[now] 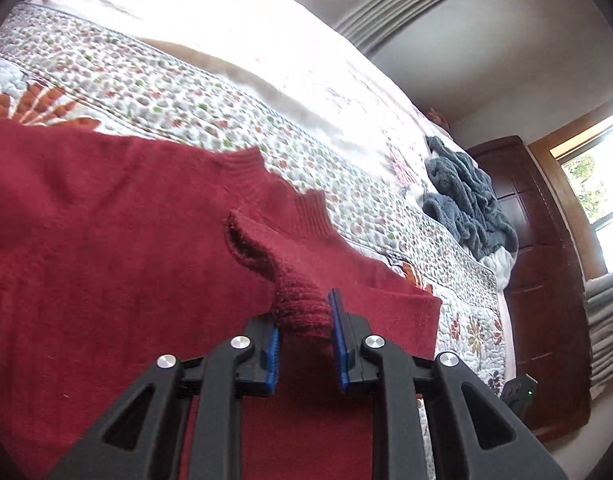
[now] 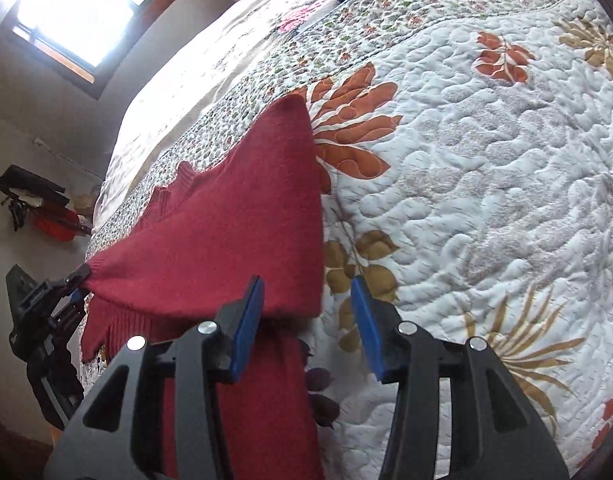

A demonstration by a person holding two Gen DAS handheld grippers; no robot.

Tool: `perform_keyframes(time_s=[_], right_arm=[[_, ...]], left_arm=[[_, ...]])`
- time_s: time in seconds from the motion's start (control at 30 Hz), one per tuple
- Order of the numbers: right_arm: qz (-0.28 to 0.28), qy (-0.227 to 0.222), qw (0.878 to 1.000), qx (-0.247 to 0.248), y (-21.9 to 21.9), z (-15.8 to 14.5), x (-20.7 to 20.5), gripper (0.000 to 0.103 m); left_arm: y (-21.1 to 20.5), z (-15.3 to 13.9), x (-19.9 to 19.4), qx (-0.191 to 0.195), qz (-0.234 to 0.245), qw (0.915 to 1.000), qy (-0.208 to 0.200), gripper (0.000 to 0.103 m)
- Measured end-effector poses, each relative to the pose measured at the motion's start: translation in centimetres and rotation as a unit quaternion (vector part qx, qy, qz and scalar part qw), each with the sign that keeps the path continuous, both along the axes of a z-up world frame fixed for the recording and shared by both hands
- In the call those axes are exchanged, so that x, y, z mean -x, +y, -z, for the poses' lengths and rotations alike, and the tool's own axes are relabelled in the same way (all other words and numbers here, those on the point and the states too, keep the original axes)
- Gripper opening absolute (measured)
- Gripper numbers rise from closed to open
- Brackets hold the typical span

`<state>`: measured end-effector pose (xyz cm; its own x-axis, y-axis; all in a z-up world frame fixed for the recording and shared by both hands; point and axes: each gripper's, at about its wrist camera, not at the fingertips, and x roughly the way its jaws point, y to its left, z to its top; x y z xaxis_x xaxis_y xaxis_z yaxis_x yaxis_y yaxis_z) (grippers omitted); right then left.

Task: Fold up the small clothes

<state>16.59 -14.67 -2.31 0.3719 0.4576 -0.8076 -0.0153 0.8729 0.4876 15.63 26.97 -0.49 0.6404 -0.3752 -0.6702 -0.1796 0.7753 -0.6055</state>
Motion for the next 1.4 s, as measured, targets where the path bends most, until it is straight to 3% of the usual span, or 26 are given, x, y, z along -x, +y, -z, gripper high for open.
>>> perform_keyframes(time_s=[0.13,0.2,0.23,0.37,0.47,0.53,0.6,0.67,0.77,0.83,0.93,1.1,1.2,1.4], right_arm=[[-0.022,0.012,1.000,-0.001,2.7,0.9,-1.4,0.049],[-0.031,0.014,0.999,0.002,3.8,1.3,-1.8,0.037],[-0.033,0.020,0.999,0.010,4.3,1.5,-2.0,0.026],[-0.040,0.021,0.997,0.063,5.3,2.2,-2.0,0.025],[-0.042,0.029,0.996,0.076,5.5,2.8,-2.0,0.026],[-0.043,0.034,0.996,0.077,5.5,2.9,-2.1,0.027],[-0.042,0.035,0.995,0.083,5.7,2.1,-2.1,0.031],[-0.040,0.012,0.995,0.092,5.9,0.3,-1.6,0.031],[-0.058,-0.032,0.994,0.086,7.5,-2.7,-0.7,0.031],[-0.081,-0.032,0.993,0.075,9.1,-3.2,-0.6,0.034],[-0.107,-0.007,0.991,0.076,11.9,-1.7,-1.1,0.034],[-0.114,0.035,0.987,0.106,13.4,2.7,-1.8,0.032],[-0.113,0.037,0.988,0.095,13.1,4.3,-1.8,0.032],[-0.116,0.033,0.987,0.105,13.7,4.7,-1.9,0.032]], left_arm=[[4.0,0.6,0.7,-0.020,-0.025,0.9995,0.005,0.021],[5.3,1.8,0.6,-0.028,-0.031,0.9990,0.018,0.021],[5.6,2.6,0.7,-0.031,-0.029,0.9988,0.026,0.021],[6.8,6.0,0.5,-0.047,-0.030,0.9964,0.063,0.025],[7.6,7.7,0.7,-0.054,-0.033,0.9947,0.081,0.028],[8.2,7.4,1.2,-0.052,-0.036,0.9948,0.080,0.028],[8.9,6.3,1.9,-0.064,-0.050,0.9936,0.079,0.037],[9.3,4.3,2.9,-0.077,-0.060,0.9935,0.058,0.039],[7.9,1.6,3.3,-0.097,-0.035,0.9943,0.024,0.043],[6.2,0.9,2.7,-0.097,-0.008,0.9950,0.020,0.047],[3.9,2.0,1.6,-0.092,0.022,0.9949,0.035,0.047],[2.1,6.5,0.3,-0.103,0.038,0.9906,0.081,0.047],[2.5,7.9,0.3,-0.104,0.046,0.9905,0.078,0.047],[1.8,8.1,0.4,-0.126,0.055,0.9880,0.071,0.048]])
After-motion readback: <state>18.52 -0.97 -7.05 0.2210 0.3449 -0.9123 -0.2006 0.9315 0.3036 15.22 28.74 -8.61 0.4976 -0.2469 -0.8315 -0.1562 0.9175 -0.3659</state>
